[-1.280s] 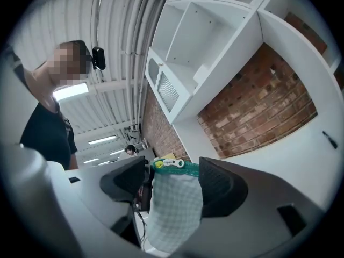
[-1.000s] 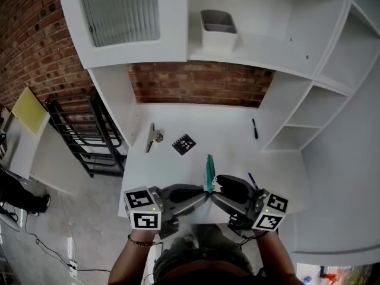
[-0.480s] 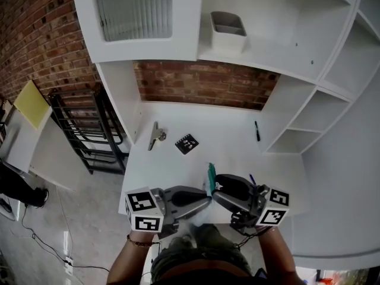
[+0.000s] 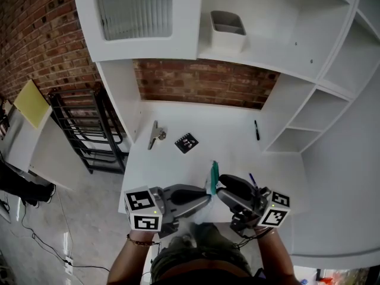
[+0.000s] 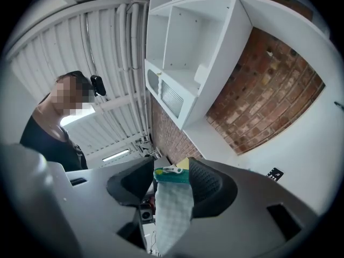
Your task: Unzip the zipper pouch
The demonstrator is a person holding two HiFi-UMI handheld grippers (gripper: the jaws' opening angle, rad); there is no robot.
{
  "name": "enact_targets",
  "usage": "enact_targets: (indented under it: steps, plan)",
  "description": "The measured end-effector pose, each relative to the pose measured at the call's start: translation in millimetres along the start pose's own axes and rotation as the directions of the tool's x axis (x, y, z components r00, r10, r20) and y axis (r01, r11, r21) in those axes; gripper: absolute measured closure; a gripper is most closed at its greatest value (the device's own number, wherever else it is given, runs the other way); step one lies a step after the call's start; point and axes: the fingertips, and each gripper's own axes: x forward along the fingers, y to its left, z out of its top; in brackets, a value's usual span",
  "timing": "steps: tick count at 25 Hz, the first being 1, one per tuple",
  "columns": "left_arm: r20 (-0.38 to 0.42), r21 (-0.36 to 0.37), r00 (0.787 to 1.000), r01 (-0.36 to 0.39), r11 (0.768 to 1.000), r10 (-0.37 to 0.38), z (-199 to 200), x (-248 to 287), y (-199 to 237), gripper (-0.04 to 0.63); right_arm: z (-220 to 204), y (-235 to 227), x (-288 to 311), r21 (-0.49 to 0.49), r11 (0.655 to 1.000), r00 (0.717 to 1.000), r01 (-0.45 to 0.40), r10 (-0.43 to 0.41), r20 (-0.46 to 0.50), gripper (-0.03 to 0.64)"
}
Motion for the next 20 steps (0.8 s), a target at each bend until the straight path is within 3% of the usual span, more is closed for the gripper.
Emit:
enact_targets:
  steps: [9,20]
  plan:
    - [-0.028,0.002,0.999,-0.026,1.0,0.026,-7,1,2,0.588,8,7,-5,0.094,0.993,0.995,-0.064,0.057,0.076,0.417]
    - [-0.021,0.007,0.999,-0.041,0.999,0.041,-5,1,2,0.588,18,9,-15,0.18,0.976,0.981,-0.119,0.087,0.174,0.482]
